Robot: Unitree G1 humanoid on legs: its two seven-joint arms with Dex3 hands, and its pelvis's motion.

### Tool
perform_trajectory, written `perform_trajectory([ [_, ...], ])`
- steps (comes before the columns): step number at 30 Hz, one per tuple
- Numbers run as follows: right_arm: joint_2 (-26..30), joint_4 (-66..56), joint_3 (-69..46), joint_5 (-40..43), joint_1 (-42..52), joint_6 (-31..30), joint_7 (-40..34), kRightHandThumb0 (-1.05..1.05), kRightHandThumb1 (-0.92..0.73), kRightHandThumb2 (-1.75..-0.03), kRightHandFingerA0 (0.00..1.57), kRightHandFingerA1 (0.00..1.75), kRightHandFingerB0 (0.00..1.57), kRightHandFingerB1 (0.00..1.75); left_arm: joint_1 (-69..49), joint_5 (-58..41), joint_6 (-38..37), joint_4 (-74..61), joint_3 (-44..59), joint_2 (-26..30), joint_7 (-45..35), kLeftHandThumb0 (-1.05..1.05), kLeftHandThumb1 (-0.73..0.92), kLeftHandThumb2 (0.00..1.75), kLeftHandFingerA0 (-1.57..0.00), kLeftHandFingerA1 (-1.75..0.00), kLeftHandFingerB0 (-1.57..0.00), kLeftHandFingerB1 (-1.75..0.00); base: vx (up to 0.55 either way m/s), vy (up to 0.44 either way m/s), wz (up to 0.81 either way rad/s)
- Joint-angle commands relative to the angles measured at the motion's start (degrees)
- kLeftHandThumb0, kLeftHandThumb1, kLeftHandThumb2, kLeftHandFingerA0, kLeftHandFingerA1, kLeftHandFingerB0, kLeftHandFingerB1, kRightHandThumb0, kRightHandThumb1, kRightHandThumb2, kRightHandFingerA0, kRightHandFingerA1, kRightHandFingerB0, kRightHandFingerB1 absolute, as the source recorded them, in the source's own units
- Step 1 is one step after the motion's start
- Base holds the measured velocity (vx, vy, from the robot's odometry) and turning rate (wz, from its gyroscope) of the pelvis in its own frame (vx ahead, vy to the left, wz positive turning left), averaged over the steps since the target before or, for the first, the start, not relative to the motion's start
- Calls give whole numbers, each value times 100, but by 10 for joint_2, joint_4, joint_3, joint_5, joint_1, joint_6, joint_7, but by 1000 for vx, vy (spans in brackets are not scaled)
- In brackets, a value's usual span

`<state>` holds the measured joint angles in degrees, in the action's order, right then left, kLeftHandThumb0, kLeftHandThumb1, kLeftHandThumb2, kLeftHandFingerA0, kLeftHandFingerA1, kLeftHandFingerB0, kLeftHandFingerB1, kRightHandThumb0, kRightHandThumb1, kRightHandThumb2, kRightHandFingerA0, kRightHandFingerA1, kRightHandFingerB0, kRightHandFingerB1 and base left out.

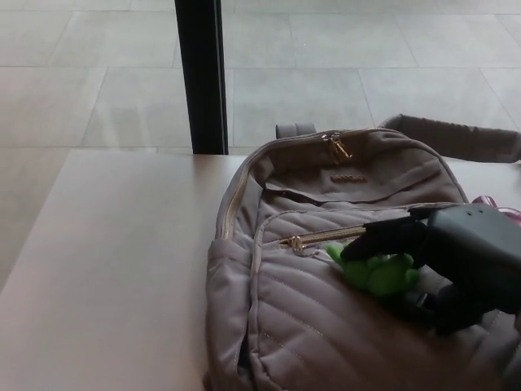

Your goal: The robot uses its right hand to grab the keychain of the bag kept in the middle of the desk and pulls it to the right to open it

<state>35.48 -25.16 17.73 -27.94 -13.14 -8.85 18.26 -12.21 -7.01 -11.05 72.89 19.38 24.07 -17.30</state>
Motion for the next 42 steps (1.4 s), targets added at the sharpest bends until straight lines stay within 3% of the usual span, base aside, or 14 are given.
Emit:
perform_trajectory([
  [1, 16, 36, 8, -44, 22, 28, 5, -23, -54, -93, 98, 173, 92, 63, -3, 2, -21, 0, -3, 2, -6, -47, 71, 61, -62, -54, -50, -41, 0, 0, 0],
  [2, 23, 47, 3, -53, 27, 43, -6, -22, -52, -93, 98, 174, 91, 65, -2, 5, -21, 0, -6, 2, -1, -50, 56, 90, -60, -64, -45, -54, 0, 0, 0],
  [4, 26, 54, -3, -49, 31, 55, -8, -22, -52, -94, 97, 172, 91, 68, -5, 5, -28, -2, -8, 3, -6, -46, 71, 61, -67, -55, -50, -40, 0, 0, 0],
  [11, 12, 65, -19, -51, 53, 95, -47, -30, -44, -121, 103, 175, 92, 117, -10, 6, -38, 0, -13, 4, -7, -49, 71, 62, -63, -49, -49, -40, 0, 0, 0],
  [12, -9, 70, -27, -44, 65, 119, -88, -35, -45, -125, 104, 175, 80, 162, -7, -7, -28, 3, -3, 3, -18, -51, 72, 62, -60, -52, -49, -42, 0, 0, 0],
  [15, -29, 88, -37, -45, 71, 176, -139, -32, -50, -117, 109, 175, 88, 134, -14, 5, -41, -7, -14, 7, -20, -57, 75, 63, -57, -52, -48, -42, 0, 0, 0],
  [16, -37, 92, -39, -47, 76, 192, -155, -33, -52, -112, 108, 175, 88, 140, -19, 6, -45, -9, -16, 7, -21, -59, 61, 95, -50, -62, -40, -54, 0, 0, 0],
  [18, -49, 95, -46, -42, 81, 209, -172, -32, -55, -105, 105, 175, 83, 154, -23, 4, -45, -14, -16, 7, -23, -59, 76, 63, -57, -51, -47, -41, 0, 0, 0],
  [21, -73, 103, -59, -24, 83, 240, -194, -31, -49, -116, 99, 175, 76, 168, -30, 6, -53, -16, -18, 7, -22, -64, 78, 64, -58, -51, -47, -42, 0, 0, 0],
  [22, -92, 102, -67, -9, 82, 248, -207, -35, -48, -116, 124, 142, 103, 131, -34, 12, -67, -16, -24, 9, -21, -66, 79, 64, -58, -50, -47, -41, 0, 0, 0],
  [24, -102, 106, -72, -9, 81, 258, -213, -35, -48, -116, 124, 142, 103, 131, -35, 14, -70, -16, -27, 10, -17, -66, 79, 64, -58, -50, -47, -41, 0, 0, 0],
  [25, -111, 105, -77, -11, 80, 262, -220, -30, -50, -117, 97, 175, 76, 168, -34, 13, -67, -12, -28, 8, -13, -65, 79, 64, -58, -48, -47, -41, 0, 0, 0],
  [28, -134, 92, -90, 6, 75, 256, -211, -28, -51, -112, 97, 175, 65, 175, -33, 4, -63, -6, -25, 7, -26, -69, 78, 64, -59, -51, -48, -42, 0, 0, 0],
  [42, -59, 121, -120, -8, -13, 260, -130, -28, -41, -111, 104, 175, 83, 145, -32, 11, -70, -1, -33, 13, -23, -73, 84, 65, -57, -49, -44, -41, 0, 0, 0],
])
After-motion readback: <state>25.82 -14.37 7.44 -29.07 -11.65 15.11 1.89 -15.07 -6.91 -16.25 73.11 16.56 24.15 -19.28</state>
